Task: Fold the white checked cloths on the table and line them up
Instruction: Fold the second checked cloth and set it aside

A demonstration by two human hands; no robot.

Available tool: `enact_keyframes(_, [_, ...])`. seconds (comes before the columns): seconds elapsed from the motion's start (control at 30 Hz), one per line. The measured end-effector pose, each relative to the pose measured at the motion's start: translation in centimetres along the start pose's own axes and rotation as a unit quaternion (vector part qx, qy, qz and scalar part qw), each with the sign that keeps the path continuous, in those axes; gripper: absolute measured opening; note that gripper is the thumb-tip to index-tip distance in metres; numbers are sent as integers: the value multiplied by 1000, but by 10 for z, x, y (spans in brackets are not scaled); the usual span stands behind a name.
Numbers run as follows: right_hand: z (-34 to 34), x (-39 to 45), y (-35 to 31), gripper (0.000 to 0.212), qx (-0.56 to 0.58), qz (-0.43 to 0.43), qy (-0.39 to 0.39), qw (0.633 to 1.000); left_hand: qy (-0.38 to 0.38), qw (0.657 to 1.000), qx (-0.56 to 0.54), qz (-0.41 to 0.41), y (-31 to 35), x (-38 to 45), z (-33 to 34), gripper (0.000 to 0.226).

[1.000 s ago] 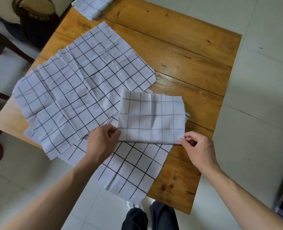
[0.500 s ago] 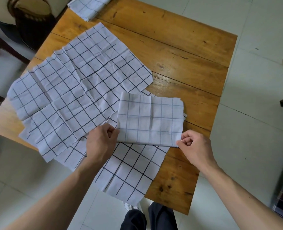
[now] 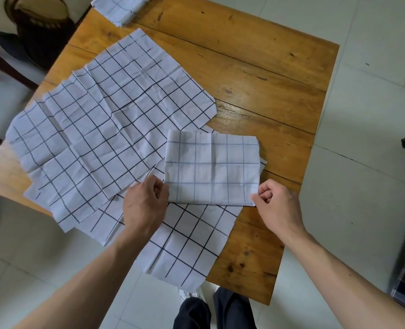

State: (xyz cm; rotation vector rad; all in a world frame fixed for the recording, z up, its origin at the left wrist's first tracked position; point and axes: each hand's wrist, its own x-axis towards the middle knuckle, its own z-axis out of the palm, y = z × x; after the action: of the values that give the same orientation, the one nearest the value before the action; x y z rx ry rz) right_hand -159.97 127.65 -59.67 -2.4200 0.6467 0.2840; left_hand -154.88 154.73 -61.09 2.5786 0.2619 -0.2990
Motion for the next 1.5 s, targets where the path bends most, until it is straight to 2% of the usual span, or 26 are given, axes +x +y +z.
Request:
enact_keyframes(0.13, [2,-3,1,16,-9,-20,24,999,18,998,40,42,1,-3,-1,10])
enact_keyframes(0.17, [4,-4,2,20,-22,-37,33,999,33,996,55,63,1,-3,0,14])
enact_keyframes(0.27, [10,-5,0,44,-117,-149,58,980,64,968,127,207,-2,0,4,26])
enact_keyframes(0.37, [22,1,-11,69,-161,-248,14,955,35,936,186,298,-5,6,10,32])
enact_keyframes(0.43, [33,4,-23,74,-157,-278,-21,948,12,923,225,311,-3,7,13,37])
enact_keyframes(0.53, [53,4,-46,62,-160,-320,-41,933,-7,912,268,311,0,8,16,34])
enact_keyframes(0.67, [87,10,-67,66,-190,-374,-67,905,-20,917,250,309,0,8,17,47])
enact_keyframes(0.73, [101,14,-68,69,-227,-377,-73,895,-27,920,232,315,-4,8,16,56])
enact_keyframes(0.83, [104,17,-62,70,-262,-345,-72,898,-46,918,229,321,-12,11,19,65])
enact_keyframes(1.23, [62,18,-10,74,-300,-268,-37,915,-97,926,246,269,-28,23,11,66])
enact_keyframes(1.43, [61,18,-8,74,-308,-268,-31,913,-61,919,275,276,-14,20,11,69])
enact_keyframes(1.5, [61,18,-7,75,-307,-267,-31,913,-70,912,276,294,-6,15,18,66])
